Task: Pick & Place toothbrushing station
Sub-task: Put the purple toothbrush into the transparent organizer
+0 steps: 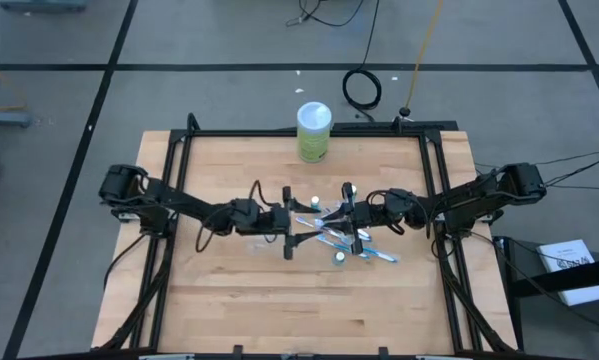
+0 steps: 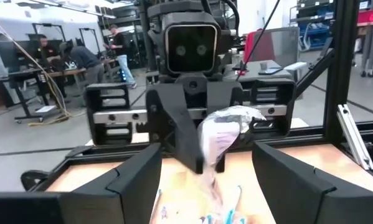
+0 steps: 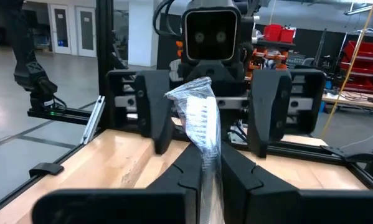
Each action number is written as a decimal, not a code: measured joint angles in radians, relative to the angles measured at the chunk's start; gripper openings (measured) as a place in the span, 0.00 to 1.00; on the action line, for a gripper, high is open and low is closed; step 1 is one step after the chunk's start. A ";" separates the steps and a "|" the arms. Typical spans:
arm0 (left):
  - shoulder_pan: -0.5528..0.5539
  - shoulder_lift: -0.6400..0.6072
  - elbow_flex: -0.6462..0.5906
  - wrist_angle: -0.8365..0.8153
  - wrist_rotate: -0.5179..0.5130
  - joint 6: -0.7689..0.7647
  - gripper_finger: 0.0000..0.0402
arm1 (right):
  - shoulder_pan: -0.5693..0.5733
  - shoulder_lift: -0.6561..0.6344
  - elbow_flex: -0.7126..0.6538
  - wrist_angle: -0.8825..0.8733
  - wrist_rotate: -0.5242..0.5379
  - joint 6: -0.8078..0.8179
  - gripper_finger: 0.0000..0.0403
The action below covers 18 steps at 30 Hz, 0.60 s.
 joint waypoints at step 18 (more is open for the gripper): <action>0.000 0.025 0.046 -0.014 0.001 0.000 0.64 | 0.000 0.000 0.000 -0.011 0.002 -0.003 0.05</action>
